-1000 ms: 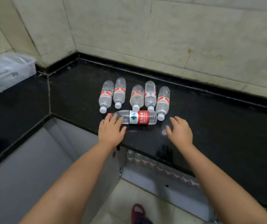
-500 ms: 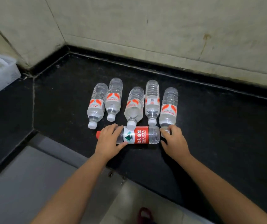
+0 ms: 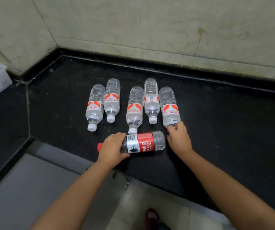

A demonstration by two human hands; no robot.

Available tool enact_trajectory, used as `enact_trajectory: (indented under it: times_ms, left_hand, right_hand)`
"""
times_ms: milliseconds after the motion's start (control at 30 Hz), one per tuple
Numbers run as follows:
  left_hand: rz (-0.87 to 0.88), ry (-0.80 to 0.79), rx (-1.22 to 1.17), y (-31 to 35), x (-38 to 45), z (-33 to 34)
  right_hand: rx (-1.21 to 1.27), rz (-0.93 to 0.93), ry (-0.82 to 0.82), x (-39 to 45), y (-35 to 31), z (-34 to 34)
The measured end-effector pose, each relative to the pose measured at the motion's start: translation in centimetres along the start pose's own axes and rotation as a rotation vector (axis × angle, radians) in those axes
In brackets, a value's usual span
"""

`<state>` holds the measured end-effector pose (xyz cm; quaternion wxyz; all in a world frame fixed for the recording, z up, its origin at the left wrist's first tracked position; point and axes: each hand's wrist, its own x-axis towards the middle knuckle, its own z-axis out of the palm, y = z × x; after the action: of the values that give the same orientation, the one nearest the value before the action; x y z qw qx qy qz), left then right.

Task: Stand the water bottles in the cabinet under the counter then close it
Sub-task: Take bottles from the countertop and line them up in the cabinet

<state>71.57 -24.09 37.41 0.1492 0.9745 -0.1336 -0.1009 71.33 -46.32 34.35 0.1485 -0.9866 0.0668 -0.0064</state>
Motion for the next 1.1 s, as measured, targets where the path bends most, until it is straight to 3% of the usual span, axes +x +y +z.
enact_trajectory:
  times_ms: [167,300,367,467,600,733,833,1000,1100]
  left_hand:
    - [0.066,-0.107,0.071,-1.1,-1.2,0.1]
    - [-0.162,0.0,0.018,-3.6,-1.8,-0.5]
    - [-0.28,-0.034,-0.064,-4.6,-1.9,-0.6]
    - [-0.319,-0.118,-0.183,-4.8,-2.0,-0.8]
    - [-0.357,-0.087,-0.367,-5.0,-1.9,-0.9]
    - [-0.426,-0.026,-0.781,-5.1,-2.2,-1.6]
    - [-0.325,0.027,-0.867,-3.6,-2.0,-4.0]
    - [0.002,0.153,-0.541,2.7,-0.7,-9.0]
    - [0.151,0.148,-0.38,6.9,-0.1,-10.9]
  right_hand:
    - [0.037,-0.008,0.049,-2.4,1.0,-0.3]
    - [0.04,-0.018,0.046,-4.0,1.6,-0.6]
    - [0.026,-0.009,0.061,-4.6,1.4,-0.5]
    - [0.032,0.029,0.093,-5.0,1.0,-0.3]
    - [0.019,0.124,0.081,-4.8,0.6,0.0]
    - [0.052,0.062,0.129,-4.6,0.5,-0.8]
    - [0.094,0.008,0.185,-4.4,0.7,-3.7]
    - [0.131,-0.033,0.361,-2.8,-0.7,-12.5]
    - [0.074,0.043,0.215,-1.6,-1.2,-16.8]
